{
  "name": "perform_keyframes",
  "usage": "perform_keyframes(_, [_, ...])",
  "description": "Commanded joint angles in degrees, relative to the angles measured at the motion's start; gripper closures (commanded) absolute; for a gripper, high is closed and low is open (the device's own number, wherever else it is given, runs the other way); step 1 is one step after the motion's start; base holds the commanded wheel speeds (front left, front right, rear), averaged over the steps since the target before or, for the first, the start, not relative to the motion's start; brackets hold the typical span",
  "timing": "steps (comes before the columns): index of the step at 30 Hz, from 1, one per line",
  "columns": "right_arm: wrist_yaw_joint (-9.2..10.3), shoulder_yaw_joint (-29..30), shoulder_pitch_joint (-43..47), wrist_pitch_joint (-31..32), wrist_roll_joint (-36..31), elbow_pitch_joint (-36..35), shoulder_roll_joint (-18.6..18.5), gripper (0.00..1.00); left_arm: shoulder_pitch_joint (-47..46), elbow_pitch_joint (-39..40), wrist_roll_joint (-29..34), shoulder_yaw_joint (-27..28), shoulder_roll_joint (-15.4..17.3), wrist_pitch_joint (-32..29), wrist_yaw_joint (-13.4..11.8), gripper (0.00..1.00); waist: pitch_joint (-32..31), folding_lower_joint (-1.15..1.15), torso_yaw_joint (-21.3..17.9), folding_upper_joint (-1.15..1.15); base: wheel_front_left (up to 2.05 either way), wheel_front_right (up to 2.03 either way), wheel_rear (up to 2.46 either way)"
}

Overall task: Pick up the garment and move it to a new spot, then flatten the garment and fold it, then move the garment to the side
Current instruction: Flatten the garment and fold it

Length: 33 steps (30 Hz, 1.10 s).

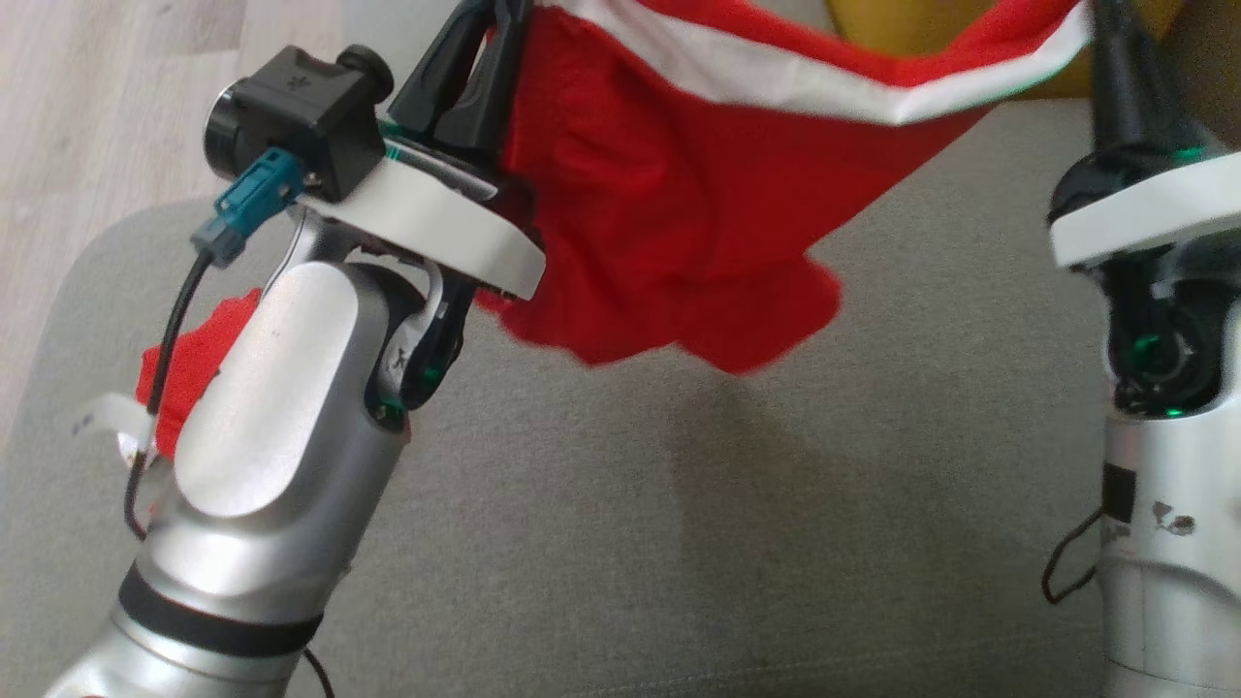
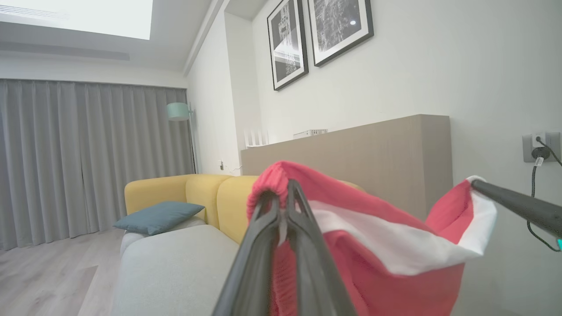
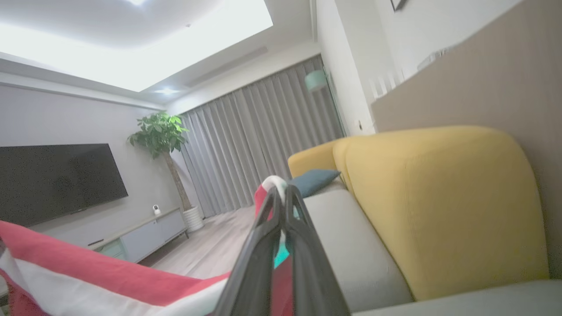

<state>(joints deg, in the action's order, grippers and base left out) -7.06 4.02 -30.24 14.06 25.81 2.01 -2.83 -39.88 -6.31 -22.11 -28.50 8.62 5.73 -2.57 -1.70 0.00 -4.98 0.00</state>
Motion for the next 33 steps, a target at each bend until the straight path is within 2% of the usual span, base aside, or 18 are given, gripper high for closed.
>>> perform_keyframes(1, [-0.43,-1.24,-2.08,-0.12,-0.50,-2.76,-0.05,1.00,-2.53,0.90,-0.35,2.65,1.14,0.27,-0.33,1.00,-0.74,0.00,-0.75,0.00,0.00,0.00,0.00])
perform_keyframes(7, [-0.43,-1.29,1.86,-0.39,-1.18,-8.33,-0.05,1.00,0.42,1.67,-1.95,2.00,0.86,0.06,-0.11,1.00,-1.93,0.00,-1.24,0.00,0.00,0.00,0.00])
perform_keyframes(15, [-0.43,-0.36,9.19,0.67,-1.07,-15.86,-0.05,1.00,6.83,10.04,-5.08,0.97,2.63,-5.37,-0.40,1.00,-2.12,0.00,-0.70,0.00,0.00,0.00,0.00])
perform_keyframes(19, [-0.43,1.16,8.94,1.48,-1.37,-16.18,-0.05,1.00,6.10,12.05,-5.12,1.31,3.73,-7.60,-0.86,1.00,-0.99,0.00,-0.61,0.00,0.00,0.00,0.00])
perform_keyframes(22, [-0.43,2.33,6.18,2.66,-1.98,-13.23,-0.05,1.00,4.22,10.26,-6.70,1.94,3.23,-9.44,-0.81,1.00,0.73,0.00,-0.90,0.00,0.00,0.00,0.00])
perform_keyframes(25, [-0.43,3.19,0.61,3.97,-1.60,-7.02,-0.05,1.00,0.32,6.63,-7.36,2.37,3.41,-10.64,0.47,1.00,4.45,0.00,-2.00,0.00,0.00,0.00,0.00])
perform_keyframes(31, [-0.43,3.22,-20.29,0.34,-2.32,11.55,-0.05,1.00,-14.68,-5.71,-6.99,4.36,3.57,-9.26,4.50,1.00,13.42,0.00,-4.46,0.00,0.00,0.00,0.00])
perform_keyframes(32, [-0.43,3.22,-20.29,0.34,-2.32,11.55,-0.05,1.00,-14.68,-5.71,-6.99,4.36,3.57,-9.26,4.50,1.00,13.42,0.00,-4.46,0.00,0.00,0.00,0.00])
perform_keyframes(33, [-0.43,3.30,-24.78,-1.41,-2.03,15.29,-0.05,1.00,-17.89,-8.40,-6.76,4.85,3.49,-8.64,4.96,1.00,14.77,0.00,-4.91,0.00,0.00,0.00,0.00])
